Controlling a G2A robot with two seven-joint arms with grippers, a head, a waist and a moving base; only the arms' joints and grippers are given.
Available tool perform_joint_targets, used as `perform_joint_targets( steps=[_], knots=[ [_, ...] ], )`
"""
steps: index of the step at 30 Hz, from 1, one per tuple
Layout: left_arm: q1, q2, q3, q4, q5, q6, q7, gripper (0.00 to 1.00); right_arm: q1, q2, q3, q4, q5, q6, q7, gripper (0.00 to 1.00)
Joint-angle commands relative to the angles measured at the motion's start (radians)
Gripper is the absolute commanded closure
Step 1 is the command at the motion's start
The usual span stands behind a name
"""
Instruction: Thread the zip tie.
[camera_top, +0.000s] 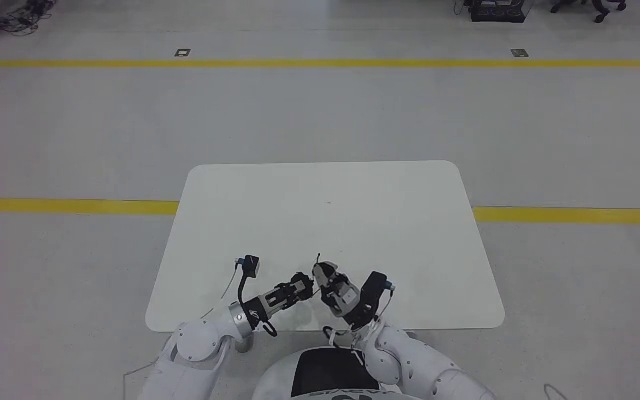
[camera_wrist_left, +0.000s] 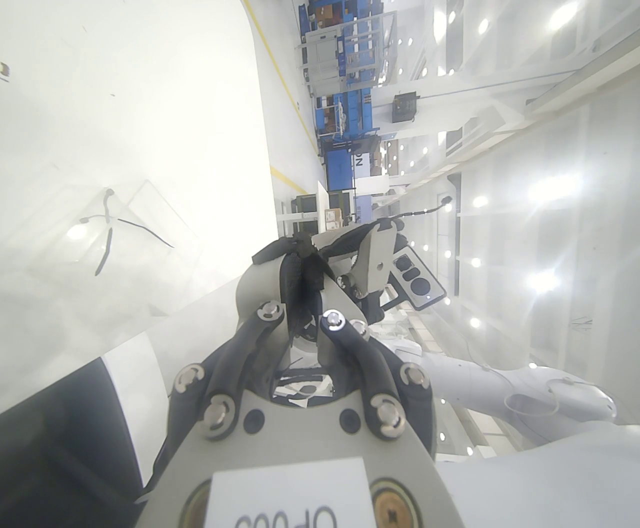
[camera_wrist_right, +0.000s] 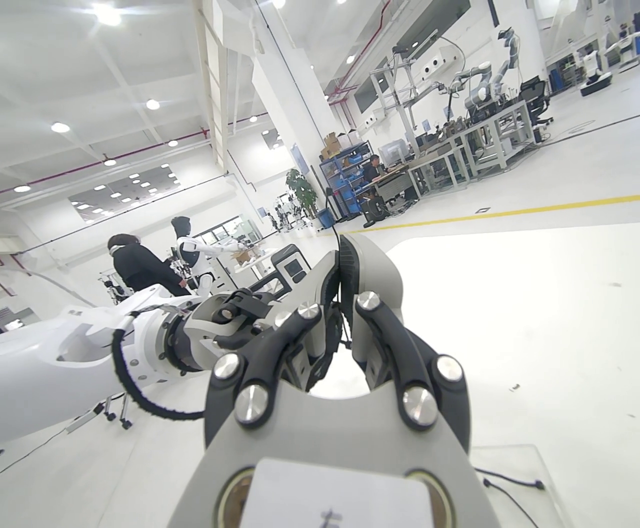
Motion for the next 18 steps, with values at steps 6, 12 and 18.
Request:
perform_joint_targets(
  steps=[6,12,18],
  knots=[
    [0.0,0.0,0.0,0.0,0.0,0.0,0.0,1.0,0.018,0.008,-0.027,0.02,0.035,0.0,-0.006,1.0],
    [0.0,0.0,0.0,0.0,0.0,0.0,0.0,1.0,0.025,0.012,-0.032,0.035,0.056,0.0,-0.017,1.0],
    [0.0,0.0,0.0,0.0,0.0,0.0,0.0,1.0,0.032,0.013,-0.037,0.048,0.073,0.0,-0.01,1.0]
  ],
)
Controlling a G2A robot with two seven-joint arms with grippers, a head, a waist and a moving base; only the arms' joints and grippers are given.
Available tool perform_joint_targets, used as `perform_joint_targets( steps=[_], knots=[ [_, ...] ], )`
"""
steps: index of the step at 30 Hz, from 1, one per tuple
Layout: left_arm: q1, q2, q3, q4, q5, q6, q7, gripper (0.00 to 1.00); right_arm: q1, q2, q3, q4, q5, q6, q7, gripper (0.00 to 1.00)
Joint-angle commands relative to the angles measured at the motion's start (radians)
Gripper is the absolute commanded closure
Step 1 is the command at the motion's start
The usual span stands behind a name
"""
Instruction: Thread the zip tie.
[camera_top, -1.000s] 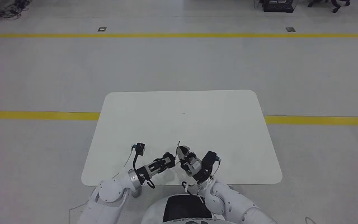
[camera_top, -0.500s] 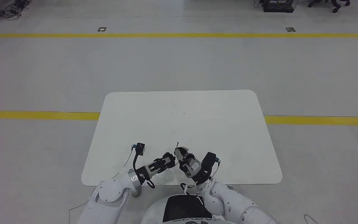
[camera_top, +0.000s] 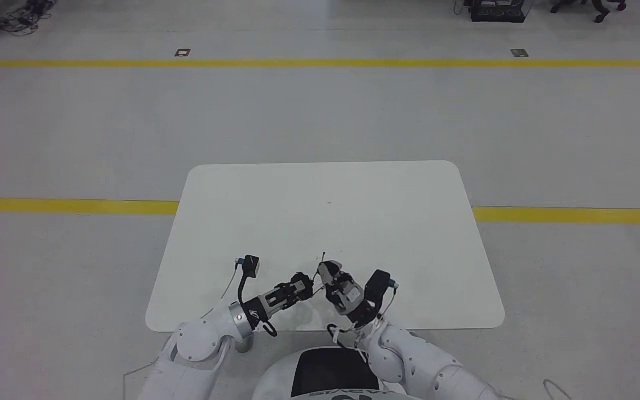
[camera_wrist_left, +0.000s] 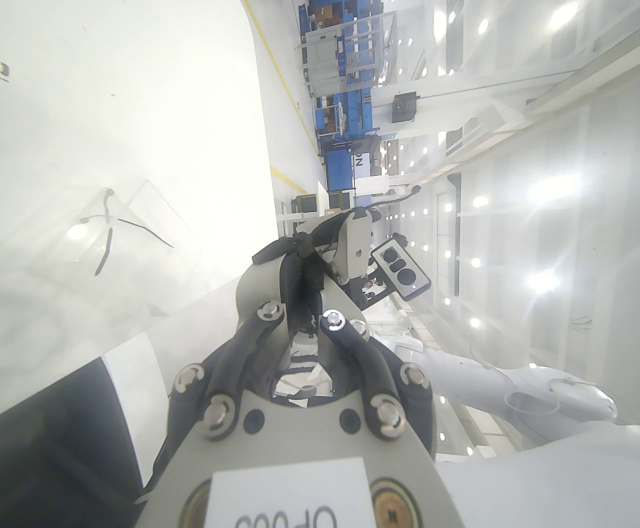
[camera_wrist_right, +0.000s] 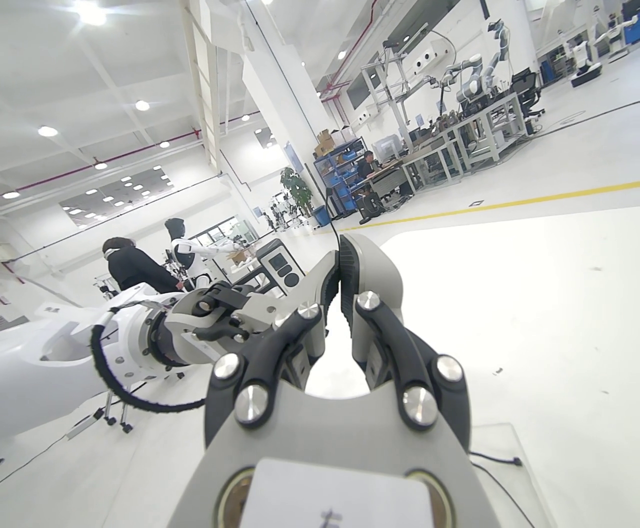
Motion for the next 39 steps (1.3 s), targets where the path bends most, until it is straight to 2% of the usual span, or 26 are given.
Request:
perform_joint_targets(
  steps=[1,20,28,39],
  knots=[
    [0.0,0.0,0.0,0.0,0.0,0.0,0.0,1.0,0.002,0.0,0.0,0.005,0.005,0.0,0.003,1.0],
    [0.0,0.0,0.0,0.0,0.0,0.0,0.0,1.0,-0.01,0.012,0.024,0.004,-0.004,0.0,0.03,1.0],
    [0.0,0.0,0.0,0.0,0.0,0.0,0.0,1.0,0.002,0.012,0.002,-0.003,-0.005,0.0,0.037,1.0],
    [0.0,0.0,0.0,0.0,0.0,0.0,0.0,1.0,0.013,0.016,-0.02,-0.001,-0.014,0.0,-0.011,1.0]
  ],
)
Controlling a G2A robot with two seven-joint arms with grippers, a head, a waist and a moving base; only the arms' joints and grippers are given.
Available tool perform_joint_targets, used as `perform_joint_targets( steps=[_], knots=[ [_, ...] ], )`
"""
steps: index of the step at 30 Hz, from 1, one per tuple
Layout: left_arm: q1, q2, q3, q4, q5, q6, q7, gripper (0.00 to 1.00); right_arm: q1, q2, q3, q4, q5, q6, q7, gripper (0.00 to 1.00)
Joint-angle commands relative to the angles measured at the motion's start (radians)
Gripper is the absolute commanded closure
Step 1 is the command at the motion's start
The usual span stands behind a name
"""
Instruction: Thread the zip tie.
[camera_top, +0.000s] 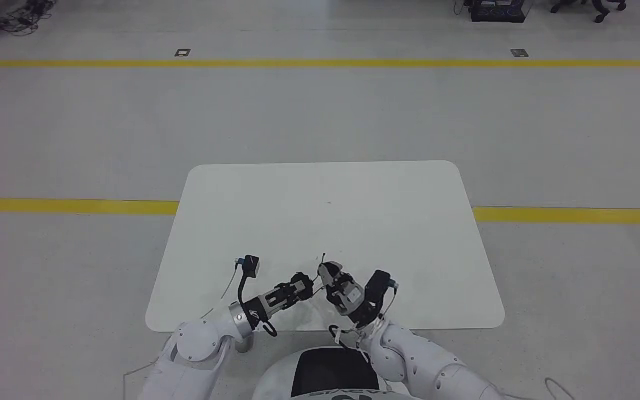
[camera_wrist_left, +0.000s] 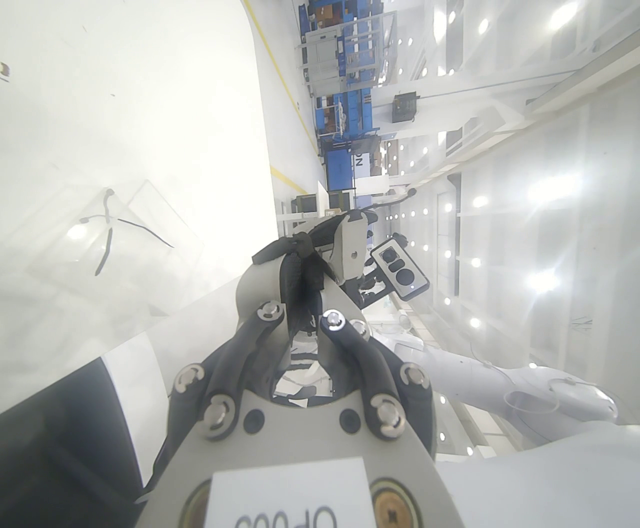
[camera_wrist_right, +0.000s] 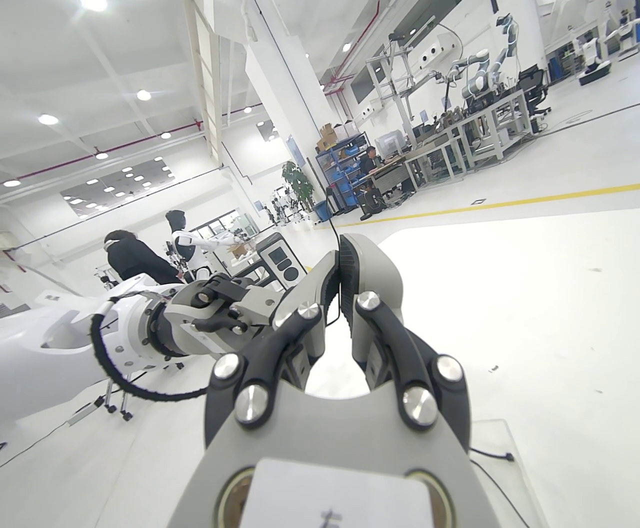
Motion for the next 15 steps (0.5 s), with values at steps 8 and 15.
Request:
perform_joint_targets(
  steps=[8,15],
  knots=[
    [0.0,0.0,0.0,0.0,0.0,0.0,0.0,1.0,0.005,0.004,-0.015,-0.003,-0.002,0.0,-0.021,1.0],
    [0.0,0.0,0.0,0.0,0.0,0.0,0.0,1.0,0.014,0.008,-0.032,-0.004,0.004,0.0,-0.035,1.0]
  ],
)
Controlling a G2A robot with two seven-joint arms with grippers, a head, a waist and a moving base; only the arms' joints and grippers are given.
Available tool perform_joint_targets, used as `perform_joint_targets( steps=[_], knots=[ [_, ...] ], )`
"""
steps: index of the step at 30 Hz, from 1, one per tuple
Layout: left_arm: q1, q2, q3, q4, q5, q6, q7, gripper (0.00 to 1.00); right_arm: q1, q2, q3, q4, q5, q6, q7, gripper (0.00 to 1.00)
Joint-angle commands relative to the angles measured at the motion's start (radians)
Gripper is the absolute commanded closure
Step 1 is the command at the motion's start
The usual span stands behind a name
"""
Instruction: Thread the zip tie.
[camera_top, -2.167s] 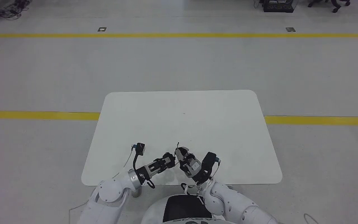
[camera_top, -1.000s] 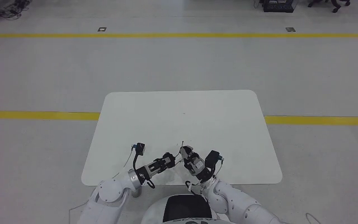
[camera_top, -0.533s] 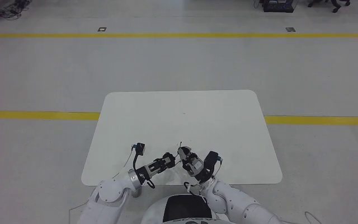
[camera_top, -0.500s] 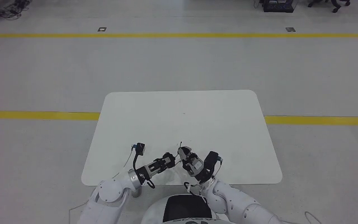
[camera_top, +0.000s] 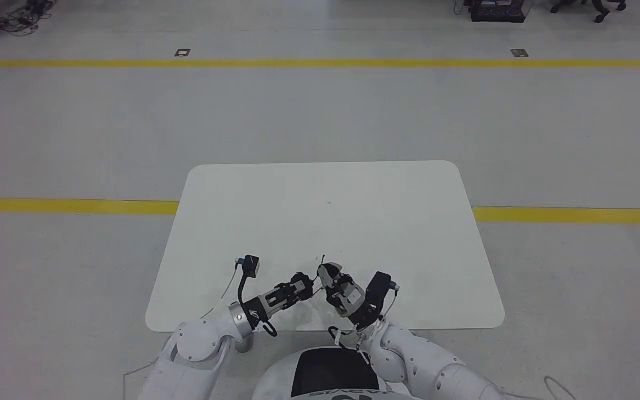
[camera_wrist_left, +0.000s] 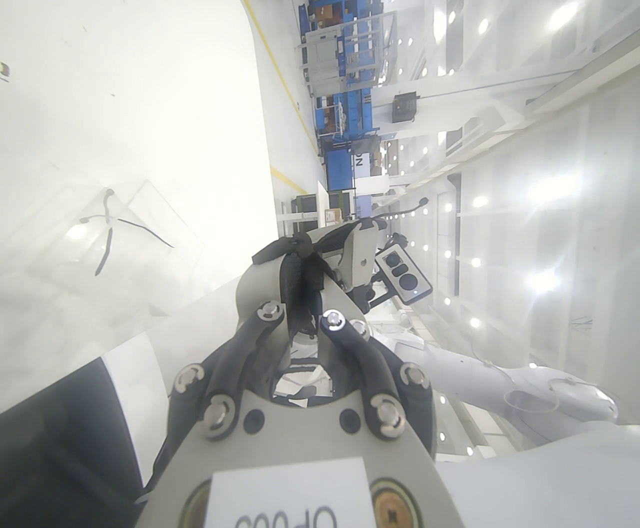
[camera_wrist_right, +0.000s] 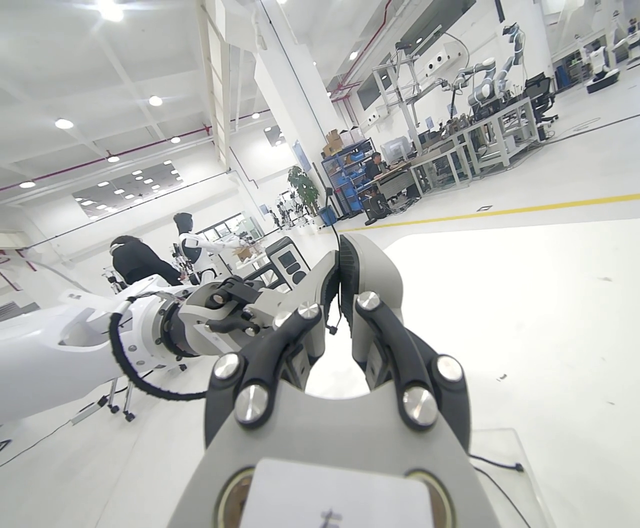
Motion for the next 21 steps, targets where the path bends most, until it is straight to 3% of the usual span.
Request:
perform_joint_targets(
  steps=[1,21],
  knots=[
    [0.0,0.0,0.0,0.0,0.0,0.0,0.0,1.0,0.003,0.001,-0.004,-0.001,0.001,0.0,-0.003,1.0],
    [0.0,0.0,0.0,0.0,0.0,0.0,0.0,1.0,0.031,0.002,-0.052,0.017,0.052,0.0,0.009,1.0]
  ],
)
